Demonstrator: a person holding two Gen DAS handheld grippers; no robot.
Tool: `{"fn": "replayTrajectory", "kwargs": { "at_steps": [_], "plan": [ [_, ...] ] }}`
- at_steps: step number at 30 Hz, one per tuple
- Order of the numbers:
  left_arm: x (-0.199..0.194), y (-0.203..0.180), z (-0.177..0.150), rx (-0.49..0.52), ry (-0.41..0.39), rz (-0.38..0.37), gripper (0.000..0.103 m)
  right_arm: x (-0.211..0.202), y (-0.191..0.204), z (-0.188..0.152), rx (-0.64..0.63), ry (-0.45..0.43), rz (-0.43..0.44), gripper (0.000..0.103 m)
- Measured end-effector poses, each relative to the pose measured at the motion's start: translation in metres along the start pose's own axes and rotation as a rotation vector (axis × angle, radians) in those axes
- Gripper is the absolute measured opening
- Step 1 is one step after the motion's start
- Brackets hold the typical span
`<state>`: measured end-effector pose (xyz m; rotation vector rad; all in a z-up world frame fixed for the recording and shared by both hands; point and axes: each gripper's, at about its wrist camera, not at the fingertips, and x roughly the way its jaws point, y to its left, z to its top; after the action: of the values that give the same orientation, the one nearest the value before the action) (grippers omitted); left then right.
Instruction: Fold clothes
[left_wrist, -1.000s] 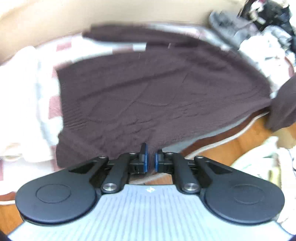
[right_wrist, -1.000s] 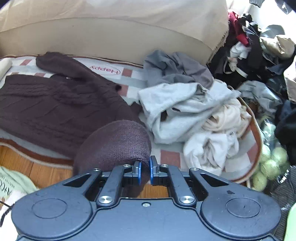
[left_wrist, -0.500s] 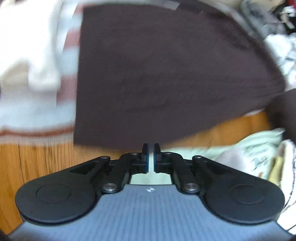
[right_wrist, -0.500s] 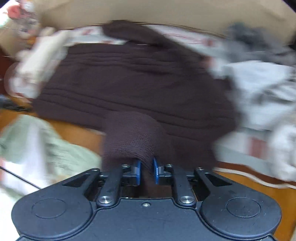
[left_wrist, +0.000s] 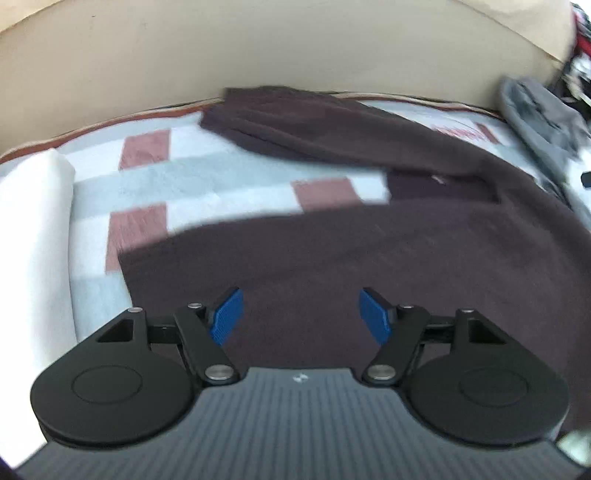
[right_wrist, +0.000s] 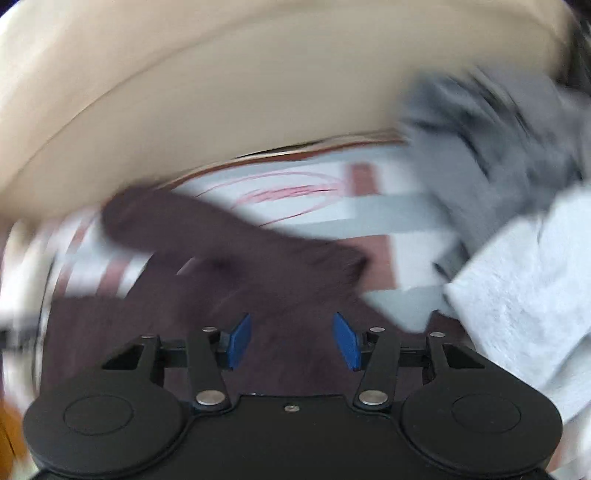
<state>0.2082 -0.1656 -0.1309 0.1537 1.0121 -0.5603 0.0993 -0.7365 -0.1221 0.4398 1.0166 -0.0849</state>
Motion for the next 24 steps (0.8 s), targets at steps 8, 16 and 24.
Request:
{"fn": "replayTrajectory", "kwargs": {
  "at_steps": [8,16,24],
  "plan": [
    [0.044,0.029,0.007,-0.101,0.001,-0.011,0.07,0.09,-0.027,0.02,0.149,0.059,0.004,0.056],
    [0.059,0.041,-0.005,-0.179,0.034,0.017,0.07,0.121,0.003,0.014,0.048,-0.024,-0.106,0.012],
    [0.058,0.028,-0.004,-0.097,0.046,0.077,0.07,0.077,0.005,0.06,-0.033,-0.316,-0.371,0.006]
  ]
}}
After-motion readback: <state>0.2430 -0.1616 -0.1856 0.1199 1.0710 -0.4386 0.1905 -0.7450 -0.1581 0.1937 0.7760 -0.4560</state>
